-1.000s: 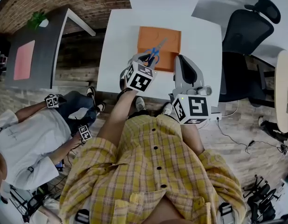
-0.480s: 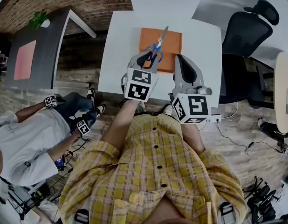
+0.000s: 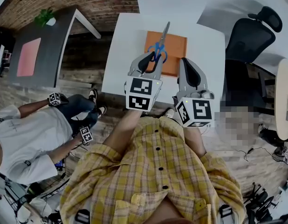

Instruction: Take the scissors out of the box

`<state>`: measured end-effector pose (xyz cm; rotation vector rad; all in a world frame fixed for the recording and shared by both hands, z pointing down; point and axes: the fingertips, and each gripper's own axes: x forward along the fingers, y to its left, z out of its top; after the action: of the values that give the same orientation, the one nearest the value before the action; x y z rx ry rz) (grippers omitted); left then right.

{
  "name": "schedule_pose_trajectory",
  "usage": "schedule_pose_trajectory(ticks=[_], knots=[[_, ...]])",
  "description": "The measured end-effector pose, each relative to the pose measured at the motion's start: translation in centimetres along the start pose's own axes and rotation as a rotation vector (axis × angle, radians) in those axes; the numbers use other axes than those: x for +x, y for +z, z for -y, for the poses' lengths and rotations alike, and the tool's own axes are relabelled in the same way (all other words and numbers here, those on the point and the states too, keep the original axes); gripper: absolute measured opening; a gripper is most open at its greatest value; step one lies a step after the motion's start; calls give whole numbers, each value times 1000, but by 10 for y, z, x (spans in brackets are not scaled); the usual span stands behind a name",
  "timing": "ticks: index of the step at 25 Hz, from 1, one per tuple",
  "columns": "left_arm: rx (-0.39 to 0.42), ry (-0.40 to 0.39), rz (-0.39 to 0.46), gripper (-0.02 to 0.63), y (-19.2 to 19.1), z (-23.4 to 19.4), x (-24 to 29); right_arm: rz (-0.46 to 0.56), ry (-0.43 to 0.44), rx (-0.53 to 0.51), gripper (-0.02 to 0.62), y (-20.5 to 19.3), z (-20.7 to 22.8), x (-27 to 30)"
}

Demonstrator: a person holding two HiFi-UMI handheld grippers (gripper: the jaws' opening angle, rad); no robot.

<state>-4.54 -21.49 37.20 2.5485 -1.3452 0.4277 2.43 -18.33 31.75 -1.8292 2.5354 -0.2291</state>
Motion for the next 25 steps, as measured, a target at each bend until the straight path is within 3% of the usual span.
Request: schedule_pose_trajectory(ticks=[15,25], knots=[[21,87,218,84,47,9,-39,12,20,-19,6,12,-11,-2],[34,93,283,84,62,15,-43,21,20,-38,5,18,-7,1]])
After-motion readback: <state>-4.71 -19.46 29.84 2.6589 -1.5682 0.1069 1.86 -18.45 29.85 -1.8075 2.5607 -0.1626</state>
